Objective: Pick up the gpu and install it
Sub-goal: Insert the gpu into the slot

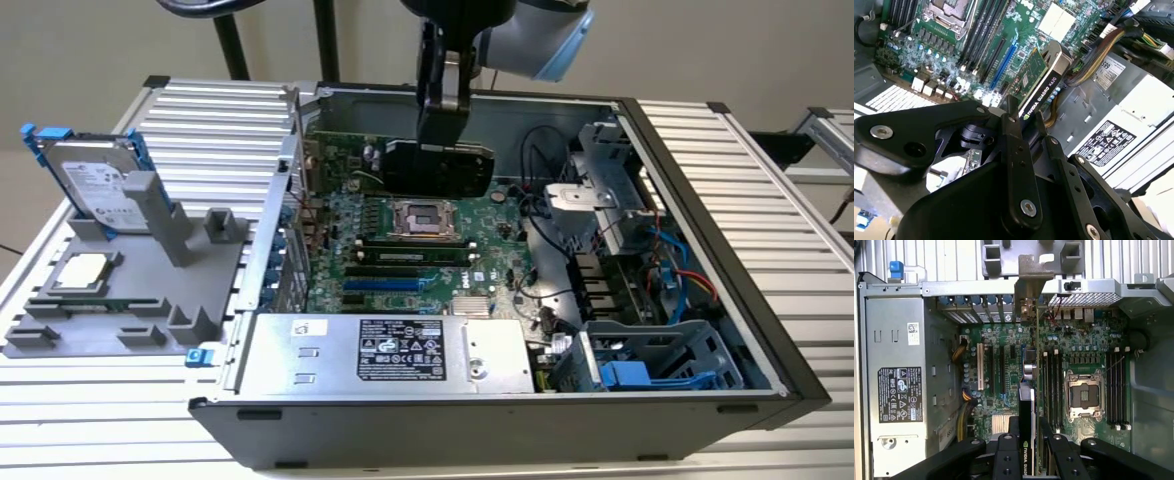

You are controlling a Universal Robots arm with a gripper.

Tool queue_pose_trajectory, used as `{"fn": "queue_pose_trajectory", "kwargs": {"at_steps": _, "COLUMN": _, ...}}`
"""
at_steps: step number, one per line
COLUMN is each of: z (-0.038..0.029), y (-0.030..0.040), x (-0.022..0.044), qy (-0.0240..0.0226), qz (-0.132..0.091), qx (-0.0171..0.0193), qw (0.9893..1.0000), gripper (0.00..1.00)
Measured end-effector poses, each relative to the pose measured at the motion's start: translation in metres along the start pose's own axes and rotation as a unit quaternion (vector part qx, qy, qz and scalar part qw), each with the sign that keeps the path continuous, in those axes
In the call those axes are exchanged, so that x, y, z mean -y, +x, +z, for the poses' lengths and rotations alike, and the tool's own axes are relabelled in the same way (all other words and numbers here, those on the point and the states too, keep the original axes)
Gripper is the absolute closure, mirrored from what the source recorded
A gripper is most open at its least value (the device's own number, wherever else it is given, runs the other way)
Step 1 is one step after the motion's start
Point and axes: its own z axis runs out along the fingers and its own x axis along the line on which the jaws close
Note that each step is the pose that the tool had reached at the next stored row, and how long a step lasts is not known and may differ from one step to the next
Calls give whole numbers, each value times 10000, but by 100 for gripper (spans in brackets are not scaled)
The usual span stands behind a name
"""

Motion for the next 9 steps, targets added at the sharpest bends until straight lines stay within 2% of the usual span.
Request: {"fn": "queue_pose_trajectory", "kwargs": {"at_steps": 9, "z": 27, "y": 1, "x": 4, "qy": 0, "qz": 0, "qx": 0, "qw": 10000, "gripper": 100}}
